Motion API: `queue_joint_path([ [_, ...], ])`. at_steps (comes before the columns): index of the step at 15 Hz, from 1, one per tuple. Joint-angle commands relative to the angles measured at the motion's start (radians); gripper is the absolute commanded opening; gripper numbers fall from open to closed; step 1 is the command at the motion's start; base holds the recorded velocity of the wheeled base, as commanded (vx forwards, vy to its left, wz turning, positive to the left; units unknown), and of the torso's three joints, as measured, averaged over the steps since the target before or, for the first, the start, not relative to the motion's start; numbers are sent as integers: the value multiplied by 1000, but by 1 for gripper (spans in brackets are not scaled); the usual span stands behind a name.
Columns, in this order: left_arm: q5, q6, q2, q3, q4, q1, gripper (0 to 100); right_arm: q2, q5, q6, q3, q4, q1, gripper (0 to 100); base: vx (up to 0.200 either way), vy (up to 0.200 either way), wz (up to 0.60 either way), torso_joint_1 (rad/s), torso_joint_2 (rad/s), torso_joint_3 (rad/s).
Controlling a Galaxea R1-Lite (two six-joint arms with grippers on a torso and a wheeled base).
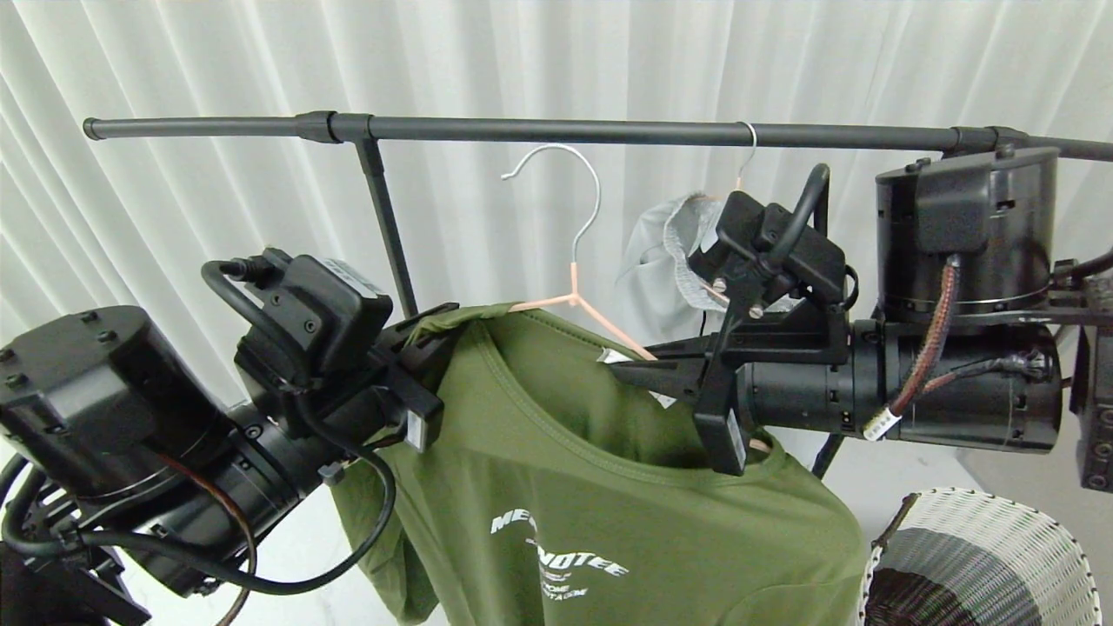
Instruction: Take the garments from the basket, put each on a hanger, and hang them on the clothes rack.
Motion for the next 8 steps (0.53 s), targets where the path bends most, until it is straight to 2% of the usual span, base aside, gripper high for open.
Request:
queue_joint_path([
  [1, -1, -1, -9, -2, -3, -58, 0, -2, 5, -1, 5, 2, 2, 0, 0, 0, 0, 0, 0, 0],
  [5, 1, -1, -9, -10, -3, -112, 0, 9, 16, 5, 8, 2, 6, 0, 0, 0, 0, 0, 0, 0],
  [8, 1, -1, -9, -13, -3, -117, 0, 21, 28, 5, 8, 2, 15, 0, 0, 0, 0, 0, 0, 0],
])
